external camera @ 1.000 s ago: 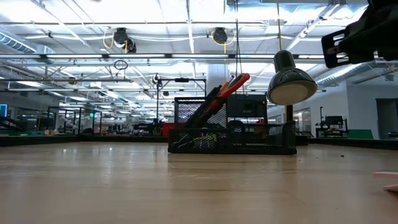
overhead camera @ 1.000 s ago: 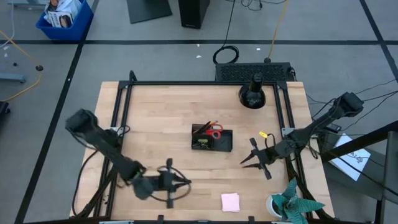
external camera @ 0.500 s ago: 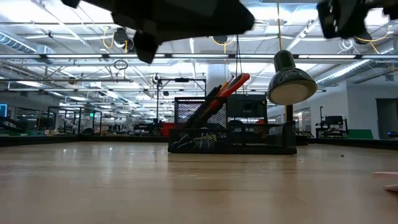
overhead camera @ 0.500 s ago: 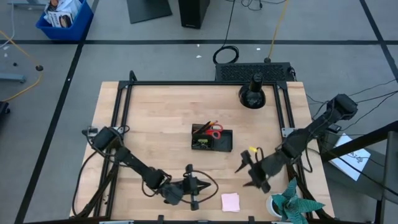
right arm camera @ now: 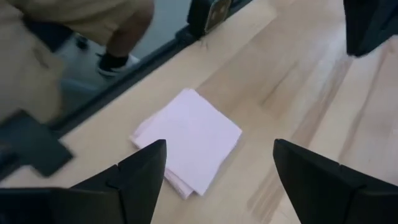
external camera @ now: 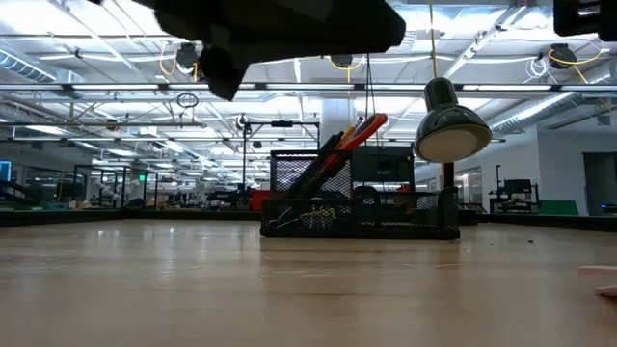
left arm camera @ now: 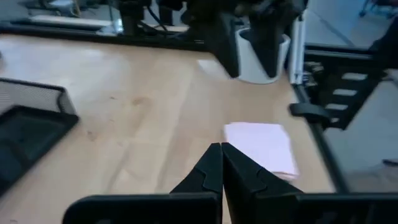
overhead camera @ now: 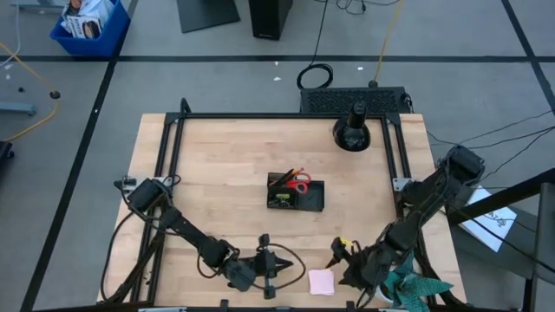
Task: Pick and place office supplies into organizer
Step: Put the pink sticky notes into the black desk organizer
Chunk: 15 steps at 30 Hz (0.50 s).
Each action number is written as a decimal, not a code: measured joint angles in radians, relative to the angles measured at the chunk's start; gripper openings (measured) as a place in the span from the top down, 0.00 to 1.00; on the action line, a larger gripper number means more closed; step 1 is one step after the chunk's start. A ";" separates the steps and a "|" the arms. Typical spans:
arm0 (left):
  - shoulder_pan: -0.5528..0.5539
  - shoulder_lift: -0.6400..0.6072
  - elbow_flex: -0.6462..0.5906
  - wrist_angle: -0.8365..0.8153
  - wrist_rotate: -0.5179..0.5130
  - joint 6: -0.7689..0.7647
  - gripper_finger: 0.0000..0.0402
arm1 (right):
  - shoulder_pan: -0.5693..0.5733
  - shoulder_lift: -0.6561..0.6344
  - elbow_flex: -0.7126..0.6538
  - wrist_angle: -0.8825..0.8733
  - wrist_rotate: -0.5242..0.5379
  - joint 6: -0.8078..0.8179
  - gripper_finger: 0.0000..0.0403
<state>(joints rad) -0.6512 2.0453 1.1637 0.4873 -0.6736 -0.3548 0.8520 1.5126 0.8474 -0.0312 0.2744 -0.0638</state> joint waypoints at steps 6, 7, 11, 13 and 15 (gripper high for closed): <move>-0.007 0.000 0.000 0.001 0.052 -0.077 0.98 | 0.025 0.098 0.001 0.049 0.045 -0.090 0.29; -0.007 0.000 0.000 0.003 0.046 -0.076 0.98 | 0.027 0.115 0.001 0.055 0.044 -0.096 0.29; -0.001 0.000 0.000 0.009 0.031 -0.073 0.99 | 0.040 0.165 0.001 0.082 0.034 -0.102 0.29; 0.005 0.000 0.000 0.009 0.034 -0.079 0.99 | 0.055 0.185 0.001 0.099 0.034 -0.105 0.29; 0.010 0.000 0.000 0.009 0.043 -0.098 0.97 | 0.069 0.203 0.001 0.129 0.036 -0.126 0.29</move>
<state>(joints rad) -0.6409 2.0449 1.1637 0.4961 -0.6304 -0.4527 0.9214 1.7154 0.8482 0.0973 0.3102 -0.1893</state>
